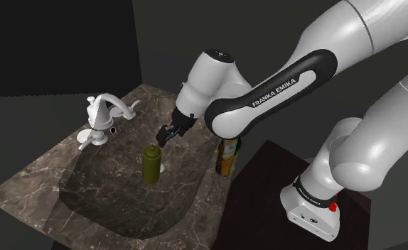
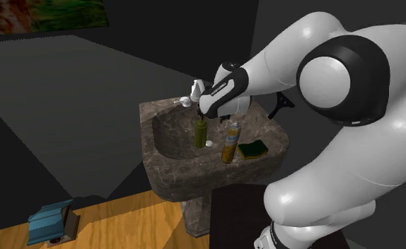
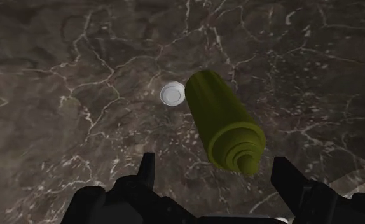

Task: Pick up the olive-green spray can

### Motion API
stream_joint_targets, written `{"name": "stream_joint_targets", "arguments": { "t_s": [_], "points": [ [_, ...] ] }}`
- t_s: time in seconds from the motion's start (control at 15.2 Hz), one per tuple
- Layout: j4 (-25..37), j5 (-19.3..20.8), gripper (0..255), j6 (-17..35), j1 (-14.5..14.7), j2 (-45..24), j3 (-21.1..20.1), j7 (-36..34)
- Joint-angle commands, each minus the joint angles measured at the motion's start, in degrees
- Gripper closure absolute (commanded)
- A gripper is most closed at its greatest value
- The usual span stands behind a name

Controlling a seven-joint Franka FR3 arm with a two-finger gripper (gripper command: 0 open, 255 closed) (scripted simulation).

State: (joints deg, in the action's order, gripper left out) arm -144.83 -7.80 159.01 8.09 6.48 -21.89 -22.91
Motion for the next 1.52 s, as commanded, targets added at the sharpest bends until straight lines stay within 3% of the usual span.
{"name": "stream_joint_targets", "arguments": {
  "t_s": [0.0,0.2,0.73,0.86,0.92,1.45],
  "points": [
    [2.4,6.4,0,3.8,-1.0,-4.7,-1.9,-5.7],
    [6.9,21.1,0,7.7,-0.4,-12.0,-1.4,-18.2],
    [7.3,32.1,0,12.8,4.1,-17.8,4.7,-27.0],
    [7.3,32.0,0,12.8,4.3,-17.8,4.8,-26.9],
    [7.3,32.1,255,12.9,4.3,-17.9,4.9,-27.0],
    [7.3,31.9,255,12.8,4.2,-17.8,4.8,-26.8]
  ]
}}
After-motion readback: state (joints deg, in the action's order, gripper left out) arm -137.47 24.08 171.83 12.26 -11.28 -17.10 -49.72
